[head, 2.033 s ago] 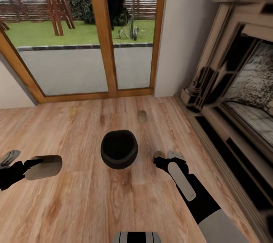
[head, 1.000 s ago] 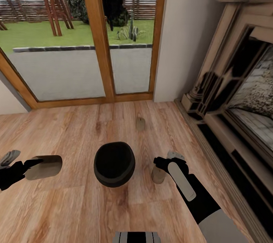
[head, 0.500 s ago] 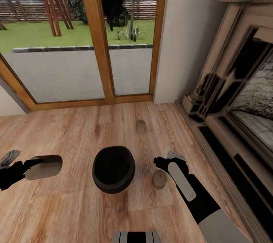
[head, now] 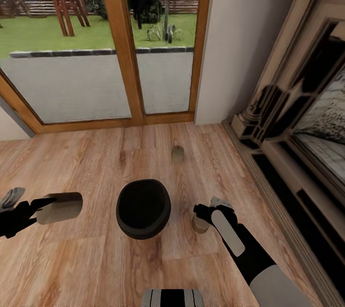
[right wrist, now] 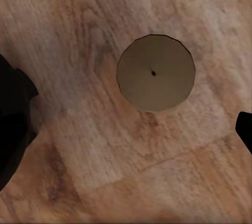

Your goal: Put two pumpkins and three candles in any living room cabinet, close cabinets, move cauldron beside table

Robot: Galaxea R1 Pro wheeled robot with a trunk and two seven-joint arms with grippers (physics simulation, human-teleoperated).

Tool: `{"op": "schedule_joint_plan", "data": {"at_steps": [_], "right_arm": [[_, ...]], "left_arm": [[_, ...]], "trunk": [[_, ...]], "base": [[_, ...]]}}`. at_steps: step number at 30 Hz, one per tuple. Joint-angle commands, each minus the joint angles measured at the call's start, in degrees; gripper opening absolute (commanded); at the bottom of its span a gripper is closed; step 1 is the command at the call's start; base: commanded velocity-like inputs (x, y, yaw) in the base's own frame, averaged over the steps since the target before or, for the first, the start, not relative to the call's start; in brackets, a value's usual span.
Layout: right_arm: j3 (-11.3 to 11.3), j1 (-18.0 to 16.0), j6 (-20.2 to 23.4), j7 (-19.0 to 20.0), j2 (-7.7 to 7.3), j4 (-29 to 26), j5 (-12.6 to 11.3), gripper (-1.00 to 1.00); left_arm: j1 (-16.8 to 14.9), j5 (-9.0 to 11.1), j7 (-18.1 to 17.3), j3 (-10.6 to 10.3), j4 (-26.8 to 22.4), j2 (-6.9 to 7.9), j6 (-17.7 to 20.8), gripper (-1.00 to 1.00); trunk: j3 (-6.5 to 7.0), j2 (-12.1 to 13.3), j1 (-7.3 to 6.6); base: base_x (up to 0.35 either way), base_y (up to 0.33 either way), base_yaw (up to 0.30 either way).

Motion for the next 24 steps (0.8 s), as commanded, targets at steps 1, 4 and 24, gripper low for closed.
{"op": "schedule_joint_plan", "data": {"at_steps": [1, 4, 24], "right_arm": [[0.1, 0.0, -0.1, -0.4, -0.01, 0.0, -0.4, 1.00], [0.1, 0.0, -1.1, -0.2, -0.06, 0.6, -0.4, 1.00], [0.2, 0.0, -5.1, 5.2, -0.03, 1.6, 0.2, 1.00]], "left_arm": [[0.0, 0.9, 0.6, 0.3, 0.1, 0.00, 0.2, -1.00], [0.0, 2.4, 0.4, 2.5, 0.4, -0.01, 0.2, -1.00], [6.6, 20.8, 0.0, 15.9, 1.9, -0.08, 0.3, -1.00]], "trunk": [[-0.27, 0.0, 0.01], [-0.94, -0.1, 0.09], [-5.37, -0.3, 0.60]], "base": [[0.000, 0.000, 0.000], [0.000, 0.000, 0.000], [0.000, 0.000, 0.000]]}}
